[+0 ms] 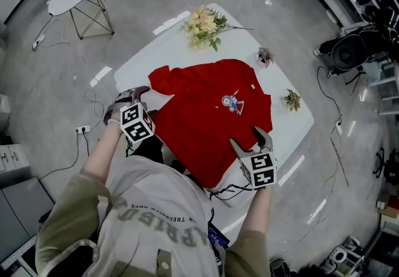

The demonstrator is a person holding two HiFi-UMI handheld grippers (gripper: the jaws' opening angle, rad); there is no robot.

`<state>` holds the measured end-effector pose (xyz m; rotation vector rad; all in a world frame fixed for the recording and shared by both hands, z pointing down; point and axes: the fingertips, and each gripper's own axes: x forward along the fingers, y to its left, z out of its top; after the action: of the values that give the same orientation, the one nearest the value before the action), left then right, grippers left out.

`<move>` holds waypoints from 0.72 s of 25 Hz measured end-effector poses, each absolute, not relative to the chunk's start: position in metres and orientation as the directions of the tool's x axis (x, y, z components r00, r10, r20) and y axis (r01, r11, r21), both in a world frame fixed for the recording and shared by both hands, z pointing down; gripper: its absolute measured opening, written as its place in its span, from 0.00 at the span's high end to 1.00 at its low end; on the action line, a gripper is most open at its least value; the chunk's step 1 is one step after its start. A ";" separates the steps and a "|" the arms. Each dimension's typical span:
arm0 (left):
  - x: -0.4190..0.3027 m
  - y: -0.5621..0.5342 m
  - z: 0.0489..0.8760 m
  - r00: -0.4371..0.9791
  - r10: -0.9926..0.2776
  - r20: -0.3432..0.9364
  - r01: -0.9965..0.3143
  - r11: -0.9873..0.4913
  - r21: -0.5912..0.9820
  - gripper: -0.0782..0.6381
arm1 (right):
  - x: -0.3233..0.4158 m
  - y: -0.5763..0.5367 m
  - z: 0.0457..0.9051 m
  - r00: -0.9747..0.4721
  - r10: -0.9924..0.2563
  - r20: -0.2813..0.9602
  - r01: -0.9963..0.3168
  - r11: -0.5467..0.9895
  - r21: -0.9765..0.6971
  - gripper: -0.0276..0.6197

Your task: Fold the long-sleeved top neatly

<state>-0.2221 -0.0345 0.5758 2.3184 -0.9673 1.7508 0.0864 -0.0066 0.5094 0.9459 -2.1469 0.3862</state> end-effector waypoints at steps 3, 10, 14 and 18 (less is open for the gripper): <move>-0.247 -0.069 0.585 0.121 -0.432 0.894 -0.449 -0.827 -0.339 0.41 | 0.051 -0.020 0.497 -0.474 -0.520 0.711 -0.741 0.671 -0.003 0.44; -0.254 -0.133 0.586 0.334 -0.277 0.901 -0.457 -0.884 -0.103 0.41 | -0.016 -0.057 0.509 -0.402 -0.519 0.754 -0.779 0.627 0.017 0.44; -0.248 -0.140 0.593 0.396 -0.101 0.913 -0.344 -0.938 0.046 0.42 | -0.047 -0.078 0.527 -0.356 -0.502 0.788 -0.789 0.614 0.035 0.44; -0.243 -0.147 0.605 0.469 0.029 0.883 -0.351 -0.911 0.217 0.55 | -0.075 -0.094 0.552 -0.339 -0.444 0.830 -0.753 0.656 0.044 0.44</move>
<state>-0.2428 -0.1465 0.6045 2.3529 -0.2713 1.4239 -0.0745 -0.0935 0.5516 0.9321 -1.9869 0.4413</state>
